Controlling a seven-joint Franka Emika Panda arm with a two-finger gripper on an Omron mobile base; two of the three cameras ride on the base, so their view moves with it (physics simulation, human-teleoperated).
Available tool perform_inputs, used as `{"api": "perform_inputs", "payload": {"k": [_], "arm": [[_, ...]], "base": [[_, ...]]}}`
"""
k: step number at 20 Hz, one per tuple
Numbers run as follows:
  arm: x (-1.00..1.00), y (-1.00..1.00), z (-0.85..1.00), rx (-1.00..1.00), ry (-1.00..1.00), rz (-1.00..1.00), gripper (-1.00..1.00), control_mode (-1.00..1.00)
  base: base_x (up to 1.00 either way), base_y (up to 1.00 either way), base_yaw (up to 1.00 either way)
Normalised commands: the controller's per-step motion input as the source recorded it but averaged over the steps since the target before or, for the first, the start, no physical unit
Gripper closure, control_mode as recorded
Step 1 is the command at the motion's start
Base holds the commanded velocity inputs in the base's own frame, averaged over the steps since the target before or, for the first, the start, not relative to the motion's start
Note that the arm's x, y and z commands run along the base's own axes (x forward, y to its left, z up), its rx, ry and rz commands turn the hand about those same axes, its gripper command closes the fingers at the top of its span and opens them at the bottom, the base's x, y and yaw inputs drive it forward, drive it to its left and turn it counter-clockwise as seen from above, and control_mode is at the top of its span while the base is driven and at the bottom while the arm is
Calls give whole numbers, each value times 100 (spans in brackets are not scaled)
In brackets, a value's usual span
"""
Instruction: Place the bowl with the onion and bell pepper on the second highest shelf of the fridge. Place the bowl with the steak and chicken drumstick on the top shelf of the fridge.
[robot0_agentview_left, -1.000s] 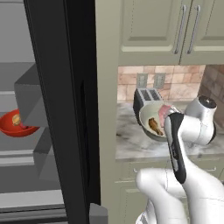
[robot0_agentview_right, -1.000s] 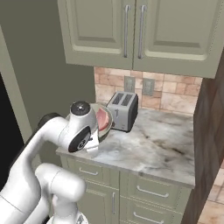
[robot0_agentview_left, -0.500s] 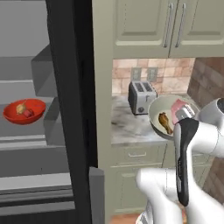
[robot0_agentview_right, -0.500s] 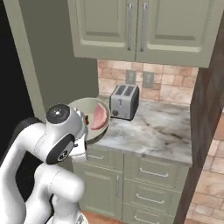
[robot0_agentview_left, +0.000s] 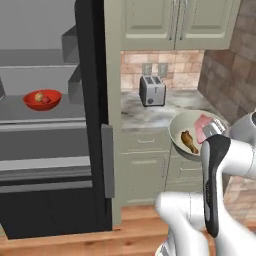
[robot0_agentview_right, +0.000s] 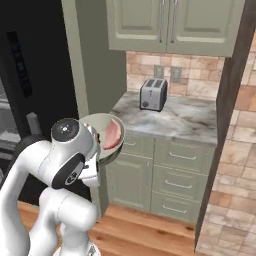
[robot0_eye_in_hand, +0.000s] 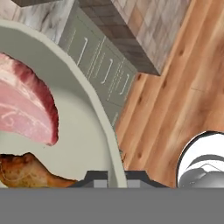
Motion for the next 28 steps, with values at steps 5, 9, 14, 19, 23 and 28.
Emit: {"api": "perform_inputs", "payload": {"k": [5,9,14,19,23,28], "arm": [[0,0,0,0,0,0,100,100],[0,0,0,0,0,0,100,100],[0,0,0,0,0,0,100,100],[0,0,0,0,0,0,100,100],[0,0,0,0,0,0,100,100],[0,0,0,0,0,0,100,100]], "base": [[-100,21,10],[-91,90,41],[-20,100,49],[36,100,31],[80,89,15],[100,37,-34]]}}
